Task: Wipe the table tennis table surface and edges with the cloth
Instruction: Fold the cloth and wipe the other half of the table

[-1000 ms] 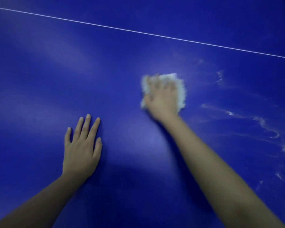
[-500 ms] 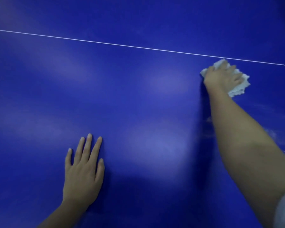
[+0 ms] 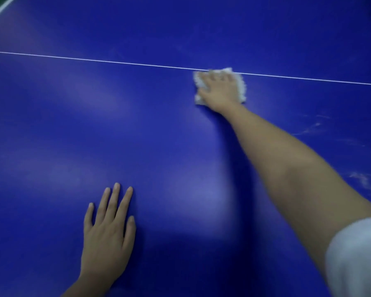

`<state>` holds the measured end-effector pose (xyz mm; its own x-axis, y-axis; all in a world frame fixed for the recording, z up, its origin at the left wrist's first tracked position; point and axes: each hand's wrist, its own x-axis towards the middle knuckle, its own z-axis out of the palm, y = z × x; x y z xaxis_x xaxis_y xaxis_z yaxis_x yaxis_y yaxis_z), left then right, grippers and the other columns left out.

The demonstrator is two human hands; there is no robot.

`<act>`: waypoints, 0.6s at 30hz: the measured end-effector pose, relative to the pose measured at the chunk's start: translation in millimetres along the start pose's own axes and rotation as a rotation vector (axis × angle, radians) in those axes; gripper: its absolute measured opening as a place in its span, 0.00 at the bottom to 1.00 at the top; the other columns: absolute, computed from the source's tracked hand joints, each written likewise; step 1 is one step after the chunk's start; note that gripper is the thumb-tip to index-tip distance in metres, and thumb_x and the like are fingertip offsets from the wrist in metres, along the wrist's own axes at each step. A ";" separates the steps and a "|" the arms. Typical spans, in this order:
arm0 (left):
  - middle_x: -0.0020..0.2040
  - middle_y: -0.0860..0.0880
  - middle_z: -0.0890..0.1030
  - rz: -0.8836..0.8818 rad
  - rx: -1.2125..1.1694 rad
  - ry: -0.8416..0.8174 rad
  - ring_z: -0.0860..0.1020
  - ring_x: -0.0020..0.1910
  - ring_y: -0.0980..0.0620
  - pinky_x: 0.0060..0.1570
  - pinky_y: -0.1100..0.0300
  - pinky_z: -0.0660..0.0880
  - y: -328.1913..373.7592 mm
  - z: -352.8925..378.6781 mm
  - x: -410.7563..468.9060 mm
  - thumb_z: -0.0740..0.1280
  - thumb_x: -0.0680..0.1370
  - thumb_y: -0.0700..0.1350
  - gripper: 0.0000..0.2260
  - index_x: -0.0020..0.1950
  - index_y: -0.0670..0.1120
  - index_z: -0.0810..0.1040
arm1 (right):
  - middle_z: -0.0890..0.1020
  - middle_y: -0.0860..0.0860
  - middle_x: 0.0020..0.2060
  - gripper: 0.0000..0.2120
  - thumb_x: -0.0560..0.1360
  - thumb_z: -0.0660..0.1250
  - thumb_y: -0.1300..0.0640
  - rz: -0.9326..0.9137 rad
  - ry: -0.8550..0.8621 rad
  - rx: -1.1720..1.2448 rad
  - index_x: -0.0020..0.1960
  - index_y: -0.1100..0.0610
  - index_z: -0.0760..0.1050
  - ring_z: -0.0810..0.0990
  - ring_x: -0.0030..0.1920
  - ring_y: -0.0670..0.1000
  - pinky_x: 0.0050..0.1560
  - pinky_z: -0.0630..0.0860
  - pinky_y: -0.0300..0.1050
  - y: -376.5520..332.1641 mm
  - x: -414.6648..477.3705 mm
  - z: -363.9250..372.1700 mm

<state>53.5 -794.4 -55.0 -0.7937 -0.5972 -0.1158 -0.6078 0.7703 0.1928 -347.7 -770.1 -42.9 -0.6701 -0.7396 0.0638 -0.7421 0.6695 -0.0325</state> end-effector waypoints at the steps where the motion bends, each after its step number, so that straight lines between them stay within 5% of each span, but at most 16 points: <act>1: 0.75 0.50 0.57 -0.001 0.000 0.000 0.54 0.75 0.52 0.71 0.43 0.55 0.2 -0.2 0.4 0.46 0.77 0.52 0.25 0.75 0.50 0.55 | 0.76 0.57 0.60 0.18 0.77 0.54 0.48 0.100 0.034 -0.041 0.64 0.52 0.70 0.73 0.61 0.60 0.61 0.64 0.56 32.8 -9.2 -1.8; 3: 0.75 0.50 0.57 -0.001 0.004 -0.002 0.55 0.75 0.51 0.71 0.43 0.54 0.1 -0.4 0.7 0.46 0.77 0.52 0.25 0.75 0.50 0.55 | 0.77 0.58 0.57 0.17 0.76 0.55 0.48 0.346 0.053 -0.083 0.61 0.51 0.71 0.74 0.58 0.63 0.57 0.67 0.55 101.8 -40.3 -2.5; 5: 0.75 0.49 0.57 0.004 0.016 -0.006 0.54 0.75 0.50 0.71 0.42 0.54 1.4 -0.8 1.1 0.45 0.77 0.53 0.26 0.75 0.49 0.54 | 0.71 0.59 0.66 0.21 0.77 0.51 0.47 0.523 0.021 -0.027 0.68 0.51 0.66 0.69 0.65 0.64 0.65 0.62 0.57 153.2 -79.4 -3.0; 8: 0.76 0.47 0.57 0.004 0.032 -0.009 0.53 0.76 0.50 0.72 0.44 0.52 5.2 -3.3 1.0 0.43 0.77 0.54 0.27 0.75 0.48 0.55 | 0.62 0.55 0.73 0.25 0.79 0.48 0.47 0.577 -0.025 0.089 0.75 0.49 0.57 0.59 0.71 0.63 0.72 0.51 0.57 165.7 -122.1 -5.4; 13: 0.76 0.44 0.60 0.011 0.043 0.012 0.55 0.76 0.47 0.71 0.43 0.51 5.1 -2.5 0.3 0.43 0.76 0.53 0.29 0.75 0.46 0.61 | 0.67 0.55 0.70 0.26 0.77 0.46 0.49 0.075 -0.134 -0.035 0.75 0.49 0.58 0.66 0.68 0.60 0.69 0.57 0.56 47.2 -191.6 -13.1; 18: 0.75 0.43 0.61 0.004 0.061 0.044 0.57 0.75 0.45 0.70 0.43 0.52 0.3 6.0 1.3 0.45 0.76 0.53 0.29 0.75 0.46 0.61 | 0.71 0.50 0.69 0.29 0.71 0.55 0.42 -0.539 -0.219 0.011 0.72 0.46 0.65 0.67 0.69 0.62 0.70 0.54 0.64 -91.5 -342.0 -12.0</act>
<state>52.2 -793.6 -60.9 -0.7950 -0.6023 -0.0720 -0.6062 0.7841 0.1333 -50.4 -577.5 -49.7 -0.1852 -0.9736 -0.1336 -0.9788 0.1948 -0.0629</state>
